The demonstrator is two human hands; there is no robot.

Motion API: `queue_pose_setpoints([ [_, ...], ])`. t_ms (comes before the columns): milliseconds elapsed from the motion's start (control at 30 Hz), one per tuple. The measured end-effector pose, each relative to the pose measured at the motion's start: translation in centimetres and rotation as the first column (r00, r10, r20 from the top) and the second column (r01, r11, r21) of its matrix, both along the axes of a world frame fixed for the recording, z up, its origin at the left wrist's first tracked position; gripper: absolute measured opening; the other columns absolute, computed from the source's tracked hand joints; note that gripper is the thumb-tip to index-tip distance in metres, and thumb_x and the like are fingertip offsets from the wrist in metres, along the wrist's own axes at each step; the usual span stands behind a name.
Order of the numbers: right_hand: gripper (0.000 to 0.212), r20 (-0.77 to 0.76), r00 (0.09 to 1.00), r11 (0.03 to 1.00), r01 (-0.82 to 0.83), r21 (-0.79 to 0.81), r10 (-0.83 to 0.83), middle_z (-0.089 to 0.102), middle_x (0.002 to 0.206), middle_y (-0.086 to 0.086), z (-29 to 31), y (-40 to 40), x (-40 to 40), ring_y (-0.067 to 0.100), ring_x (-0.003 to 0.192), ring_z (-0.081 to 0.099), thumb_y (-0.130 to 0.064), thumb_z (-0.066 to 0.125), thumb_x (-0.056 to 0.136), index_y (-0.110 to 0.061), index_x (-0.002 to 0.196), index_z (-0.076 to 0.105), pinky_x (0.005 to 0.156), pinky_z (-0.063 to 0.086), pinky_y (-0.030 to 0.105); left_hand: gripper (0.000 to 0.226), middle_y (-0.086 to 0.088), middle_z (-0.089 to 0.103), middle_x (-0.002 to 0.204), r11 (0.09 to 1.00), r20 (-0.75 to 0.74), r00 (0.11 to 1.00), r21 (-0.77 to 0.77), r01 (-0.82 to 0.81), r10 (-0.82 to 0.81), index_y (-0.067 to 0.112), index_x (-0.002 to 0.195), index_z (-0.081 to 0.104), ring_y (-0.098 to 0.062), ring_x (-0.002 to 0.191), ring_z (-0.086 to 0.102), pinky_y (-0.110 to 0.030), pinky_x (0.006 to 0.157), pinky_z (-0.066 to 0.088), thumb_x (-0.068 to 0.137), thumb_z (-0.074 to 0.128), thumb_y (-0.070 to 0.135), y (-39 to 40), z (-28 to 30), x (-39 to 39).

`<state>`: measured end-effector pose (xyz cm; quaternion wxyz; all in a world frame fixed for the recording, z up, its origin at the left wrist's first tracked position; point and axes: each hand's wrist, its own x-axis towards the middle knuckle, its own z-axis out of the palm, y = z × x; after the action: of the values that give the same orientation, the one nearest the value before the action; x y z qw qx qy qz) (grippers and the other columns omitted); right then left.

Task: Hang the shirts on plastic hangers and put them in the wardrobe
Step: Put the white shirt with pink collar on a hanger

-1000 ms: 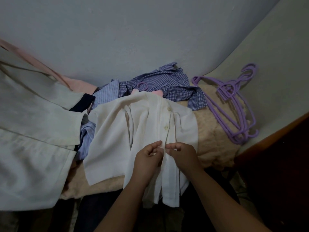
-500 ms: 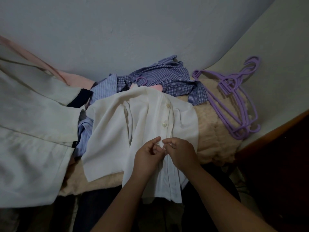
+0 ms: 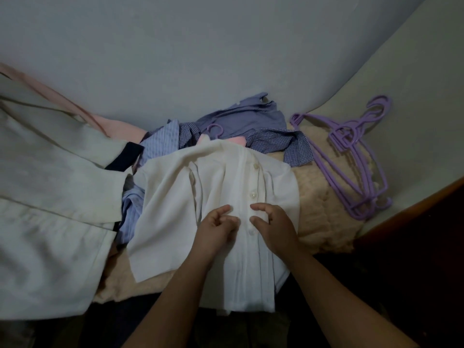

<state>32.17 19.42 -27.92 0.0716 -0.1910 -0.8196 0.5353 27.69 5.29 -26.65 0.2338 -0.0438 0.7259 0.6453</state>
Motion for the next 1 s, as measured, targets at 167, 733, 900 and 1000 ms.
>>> queue_pose_setpoints([
  [167, 0.025, -0.036, 0.999, 0.995, 0.041, 0.092, -0.038, 0.055, 0.116, 0.0, 1.6, 1.9, -3.7, 0.009, 0.107, 0.048, -0.015, 0.064, 0.085, -0.019, 0.109, 0.066, 0.092, 0.033, 0.016, 0.03, 0.003, 0.067, 0.102, 0.997, -0.205, 0.978, -0.057, -0.042, 0.029, 0.019, 0.124, 0.057, -0.011, 0.089, 0.065, -0.023, 0.075, 0.054, 0.094, 0.056, 0.016, 1.8, 2.3, -3.9],
  [733, 0.041, 0.052, 0.998, 0.987, 0.044, -0.157, -0.036, 0.061, 0.059, 0.009, 2.5, 3.4, -13.3, 0.017, 0.059, 0.059, -0.04, 0.043, 0.097, -0.005, 0.09, 0.063, 0.065, 0.048, 0.029, 0.032, -0.004, 0.071, 0.096, 0.848, -0.416, 0.909, -0.472, -0.241, 0.028, 0.025, 0.112, 0.057, -0.027, 0.091, 0.065, -0.041, 0.085, 0.052, 0.096, 0.041, 0.048, 3.6, 2.6, -13.8],
  [900, 0.029, 0.006, 0.998, 0.983, 0.07, -0.172, -0.07, 0.055, 0.06, 0.001, 1.4, 3.2, -14.6, 0.014, 0.057, 0.052, -0.043, 0.045, 0.096, -0.02, 0.082, 0.056, 0.064, 0.045, 0.034, 0.031, 0.0, 0.062, 0.097, 0.887, -0.436, 0.891, -0.353, -0.298, 0.126, 0.013, 0.12, 0.054, -0.024, 0.095, 0.061, -0.033, 0.083, 0.048, 0.095, 0.052, 0.033, 3.7, 2.5, -14.5],
  [1000, 0.023, -0.076, 0.995, 0.991, 0.061, -0.119, -0.07, 0.053, 0.059, -0.006, 2.7, 4.0, -17.4, 0.011, 0.057, 0.051, -0.036, 0.046, 0.097, -0.024, 0.08, 0.054, 0.062, 0.042, 0.029, 0.04, -0.002, 0.059, 0.116, 0.907, -0.486, 0.864, -0.294, -0.3, 0.128, 0.012, 0.129, 0.05, -0.021, 0.107, 0.058, -0.04, 0.094, 0.049, 0.094, 0.055, 0.029, 4.2, 2.9, -16.6],
])
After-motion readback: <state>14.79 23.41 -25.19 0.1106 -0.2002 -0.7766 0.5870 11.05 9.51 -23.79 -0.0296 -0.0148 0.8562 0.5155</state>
